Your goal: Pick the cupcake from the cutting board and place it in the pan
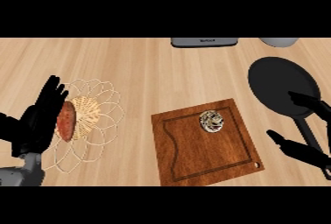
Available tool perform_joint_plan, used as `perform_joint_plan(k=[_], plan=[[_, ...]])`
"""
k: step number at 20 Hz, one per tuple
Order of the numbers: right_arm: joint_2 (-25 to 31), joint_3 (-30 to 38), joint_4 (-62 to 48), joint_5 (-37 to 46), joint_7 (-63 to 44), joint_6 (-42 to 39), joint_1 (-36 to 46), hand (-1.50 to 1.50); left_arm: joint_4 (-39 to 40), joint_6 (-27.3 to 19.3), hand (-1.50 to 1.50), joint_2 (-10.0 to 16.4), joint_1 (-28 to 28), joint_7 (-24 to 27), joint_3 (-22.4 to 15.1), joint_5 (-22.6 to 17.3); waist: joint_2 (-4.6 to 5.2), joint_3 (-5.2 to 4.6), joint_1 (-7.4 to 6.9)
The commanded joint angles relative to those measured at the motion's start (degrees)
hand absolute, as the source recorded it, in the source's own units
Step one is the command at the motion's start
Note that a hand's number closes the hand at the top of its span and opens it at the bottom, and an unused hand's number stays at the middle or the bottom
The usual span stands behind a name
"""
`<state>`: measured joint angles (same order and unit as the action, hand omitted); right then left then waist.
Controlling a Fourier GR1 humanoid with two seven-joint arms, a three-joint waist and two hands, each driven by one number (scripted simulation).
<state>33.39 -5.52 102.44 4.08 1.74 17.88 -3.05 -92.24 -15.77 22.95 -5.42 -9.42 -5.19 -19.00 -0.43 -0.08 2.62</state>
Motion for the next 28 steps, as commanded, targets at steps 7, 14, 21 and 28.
perform_joint_plan(k=[7, 14, 21, 28], plan=[[10.0, -1.4, 12.9, 8.7, -22.6, -9.5, 5.5, -1.50, 0.9, -0.8, 0.00, -4.4, -3.8, -0.7, -2.9, 3.5, 0.47, -0.03, -2.68], [12.4, -10.8, 4.8, 14.3, -35.2, -21.9, 20.1, -1.50, 0.9, 2.2, 0.00, -1.9, -6.0, -3.1, -0.4, 1.5, 0.71, -0.02, -4.56], [9.1, -19.3, 3.2, 6.7, -48.7, -39.2, 26.5, -1.50, 5.0, 3.3, 0.00, -3.6, -6.2, 0.5, 0.1, 2.0, 0.69, -0.13, -3.96], [1.2, -20.6, 1.2, 9.6, -52.8, -46.6, 29.5, -1.50, 5.0, 4.8, 0.00, -3.2, -6.1, -1.9, 2.6, 2.9, 0.41, 0.06, -2.79]])
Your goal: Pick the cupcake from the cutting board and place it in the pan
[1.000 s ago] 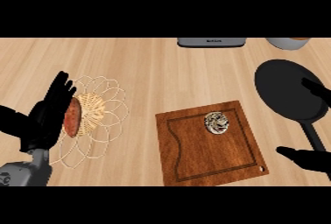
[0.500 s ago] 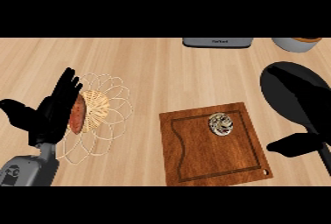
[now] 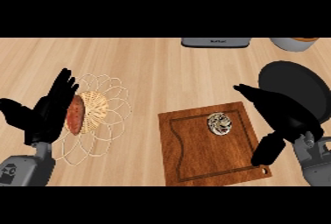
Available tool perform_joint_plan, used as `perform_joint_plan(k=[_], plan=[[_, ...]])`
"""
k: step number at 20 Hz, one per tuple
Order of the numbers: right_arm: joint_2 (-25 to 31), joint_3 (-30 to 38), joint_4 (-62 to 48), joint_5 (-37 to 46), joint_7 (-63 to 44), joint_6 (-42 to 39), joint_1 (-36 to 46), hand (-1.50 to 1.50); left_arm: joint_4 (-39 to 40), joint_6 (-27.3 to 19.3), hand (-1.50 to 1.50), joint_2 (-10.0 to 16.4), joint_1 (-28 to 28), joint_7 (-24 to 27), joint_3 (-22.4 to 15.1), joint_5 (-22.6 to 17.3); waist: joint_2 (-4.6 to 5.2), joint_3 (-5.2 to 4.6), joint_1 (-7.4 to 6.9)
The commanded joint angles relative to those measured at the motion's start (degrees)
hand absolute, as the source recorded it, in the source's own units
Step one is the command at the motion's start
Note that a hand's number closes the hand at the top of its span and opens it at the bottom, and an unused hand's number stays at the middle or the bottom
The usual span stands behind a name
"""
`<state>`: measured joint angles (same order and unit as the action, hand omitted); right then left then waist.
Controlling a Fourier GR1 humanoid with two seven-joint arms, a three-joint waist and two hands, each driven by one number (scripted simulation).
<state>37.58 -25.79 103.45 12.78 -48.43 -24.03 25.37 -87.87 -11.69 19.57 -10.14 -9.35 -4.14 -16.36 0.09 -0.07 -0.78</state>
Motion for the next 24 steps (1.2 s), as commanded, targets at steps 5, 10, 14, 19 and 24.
perform_joint_plan(k=[5, 10, 14, 19, 24], plan=[[-5.0, -6.5, 1.8, 6.0, -11.2, -7.4, 4.4, -1.50, -1.5, 1.7, 0.00, 0.7, -0.2, -2.8, 1.9, -0.4, -0.19, 0.01, 0.40], [-6.8, -8.9, 1.9, 10.7, -13.5, -7.2, 3.1, -1.50, -5.1, -0.7, 0.00, -1.9, 2.7, -2.9, 0.2, 1.7, -0.25, 0.05, 0.44], [-10.5, -5.5, 1.4, 11.8, -11.5, -10.5, 4.8, -1.50, -3.3, 1.3, 0.00, -1.2, 0.8, -3.7, 2.6, 2.0, -0.17, 0.05, 0.70], [-14.5, -5.6, -4.5, 13.5, -12.6, -11.5, 6.3, -1.50, -3.6, -0.3, 0.00, -3.3, 0.0, -4.1, 1.9, 3.3, -0.16, 0.05, 0.66], [-16.4, -5.7, -11.5, 18.2, -9.1, -9.1, 5.5, -1.50, -3.6, 1.8, 0.00, -2.0, -0.3, -4.1, 3.2, 3.2, -0.07, 0.07, 0.64]])
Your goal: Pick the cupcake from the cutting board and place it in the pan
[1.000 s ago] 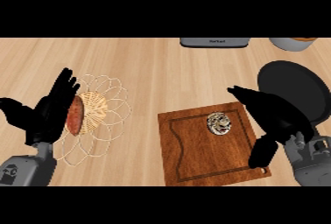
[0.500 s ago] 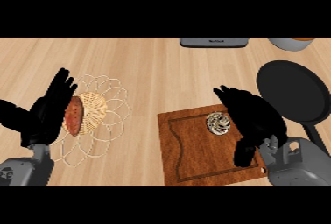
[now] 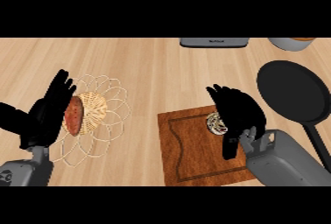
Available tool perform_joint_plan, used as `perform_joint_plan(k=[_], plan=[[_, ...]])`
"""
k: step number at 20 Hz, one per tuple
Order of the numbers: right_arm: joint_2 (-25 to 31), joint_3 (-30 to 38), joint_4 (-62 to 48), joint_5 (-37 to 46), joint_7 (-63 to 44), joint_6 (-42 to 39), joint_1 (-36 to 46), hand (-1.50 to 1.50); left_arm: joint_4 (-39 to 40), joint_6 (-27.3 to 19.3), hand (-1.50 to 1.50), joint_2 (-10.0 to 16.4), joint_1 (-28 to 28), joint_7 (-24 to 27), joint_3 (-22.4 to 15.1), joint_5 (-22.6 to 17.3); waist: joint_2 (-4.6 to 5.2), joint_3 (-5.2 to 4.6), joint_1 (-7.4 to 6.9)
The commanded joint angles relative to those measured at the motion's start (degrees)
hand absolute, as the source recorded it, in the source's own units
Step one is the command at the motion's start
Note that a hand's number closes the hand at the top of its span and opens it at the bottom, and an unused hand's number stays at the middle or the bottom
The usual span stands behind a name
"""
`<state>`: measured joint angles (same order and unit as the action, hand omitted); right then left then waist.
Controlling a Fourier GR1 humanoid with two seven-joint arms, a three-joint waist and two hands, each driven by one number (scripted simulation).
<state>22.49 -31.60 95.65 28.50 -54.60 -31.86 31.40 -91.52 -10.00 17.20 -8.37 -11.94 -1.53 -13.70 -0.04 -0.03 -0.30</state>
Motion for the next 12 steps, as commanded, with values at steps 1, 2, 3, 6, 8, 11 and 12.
perform_joint_plan(k=[1, 2, 3, 6, 8, 11, 12], plan=[[-4.9, -1.6, -7.8, 4.7, -4.4, -0.2, 1.7, -1.50, 1.6, -0.3, 0.00, -0.7, -2.3, -0.7, 0.0, 1.1, 0.16, 0.02, -0.11], [-4.5, -1.0, -6.1, 4.9, -4.5, -0.9, 0.0, -1.50, -4.2, -0.6, 0.00, -0.8, 2.3, -1.8, -1.0, 1.5, -0.02, 0.03, -0.22], [-2.6, 0.4, -7.4, 5.8, -1.3, -0.5, -0.5, -1.50, -1.1, 1.9, 0.00, -0.6, 3.8, 2.2, 0.6, 0.3, 0.05, 0.02, -0.12], [-7.5, 3.7, -9.1, 6.3, -0.8, -3.2, 2.0, -1.50, 2.5, 0.4, 0.00, -1.2, -3.6, -1.0, 2.4, 1.5, 0.06, 0.02, 0.19], [-5.5, 5.3, -11.7, 9.0, 5.2, -1.8, -0.1, -1.50, -0.2, 1.2, 0.00, -2.5, 0.5, -0.2, 0.8, 2.5, 0.04, 0.03, 0.07], [-7.3, 3.7, -17.3, 12.5, 7.9, 0.8, -1.1, -1.50, 1.6, 0.4, 0.00, -3.8, -2.1, -0.6, 0.8, 3.3, 0.12, 0.03, 0.09], [-7.5, 4.5, -16.1, 13.5, 8.1, -0.9, -1.6, -1.50, 0.0, 2.4, 0.00, -2.9, 0.5, -0.4, 1.8, 2.6, 0.05, 0.03, 0.07]])
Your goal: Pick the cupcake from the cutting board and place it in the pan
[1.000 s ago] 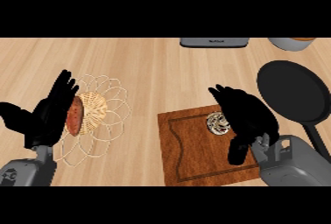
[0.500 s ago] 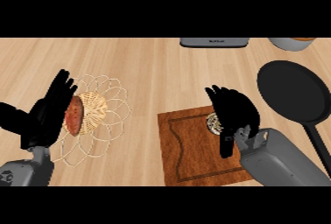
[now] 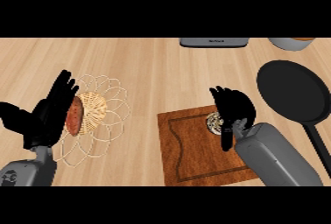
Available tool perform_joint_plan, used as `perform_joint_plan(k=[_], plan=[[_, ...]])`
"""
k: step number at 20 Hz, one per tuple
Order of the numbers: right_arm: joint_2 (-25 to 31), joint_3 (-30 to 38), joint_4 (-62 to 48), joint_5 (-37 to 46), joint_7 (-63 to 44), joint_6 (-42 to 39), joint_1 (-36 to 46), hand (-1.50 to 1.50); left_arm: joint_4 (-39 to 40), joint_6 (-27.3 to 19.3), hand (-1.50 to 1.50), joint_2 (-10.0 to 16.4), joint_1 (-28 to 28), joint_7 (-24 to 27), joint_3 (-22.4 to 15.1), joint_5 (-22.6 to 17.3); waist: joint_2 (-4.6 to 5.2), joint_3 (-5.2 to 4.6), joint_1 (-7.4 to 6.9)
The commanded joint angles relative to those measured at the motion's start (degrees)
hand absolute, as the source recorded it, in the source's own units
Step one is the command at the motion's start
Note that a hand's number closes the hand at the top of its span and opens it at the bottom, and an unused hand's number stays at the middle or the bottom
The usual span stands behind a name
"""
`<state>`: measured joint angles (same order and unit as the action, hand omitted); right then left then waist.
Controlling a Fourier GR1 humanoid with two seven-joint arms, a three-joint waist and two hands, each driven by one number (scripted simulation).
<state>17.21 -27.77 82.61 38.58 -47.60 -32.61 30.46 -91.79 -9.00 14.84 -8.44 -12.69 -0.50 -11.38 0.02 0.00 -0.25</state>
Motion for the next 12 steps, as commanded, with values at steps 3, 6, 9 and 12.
perform_joint_plan(k=[3, 6, 9, 12], plan=[[-3.4, 4.1, -3.9, 4.5, 3.2, -2.2, 1.4, -1.50, 1.7, 1.2, 0.00, -1.8, -0.9, 0.3, 0.9, 1.8, -0.01, 0.00, 0.09], [-5.9, 4.4, -8.3, 6.8, 5.1, 0.6, 2.8, -1.50, 4.9, 1.8, 0.00, -3.1, -0.9, 3.6, 1.2, 2.3, 0.03, -0.01, 0.01], [-5.2, 5.3, -3.2, 8.1, 6.1, 1.4, -3.1, -1.50, 3.8, 4.2, 0.00, -0.5, -2.2, 0.8, 4.6, 0.4, -0.05, 0.00, 0.22], [-5.6, 6.1, -12.1, 10.9, 12.6, 4.6, -0.9, -1.50, 1.9, 3.3, 0.00, -2.7, 0.8, 2.4, 2.7, 2.6, 0.00, 0.00, -0.01]])
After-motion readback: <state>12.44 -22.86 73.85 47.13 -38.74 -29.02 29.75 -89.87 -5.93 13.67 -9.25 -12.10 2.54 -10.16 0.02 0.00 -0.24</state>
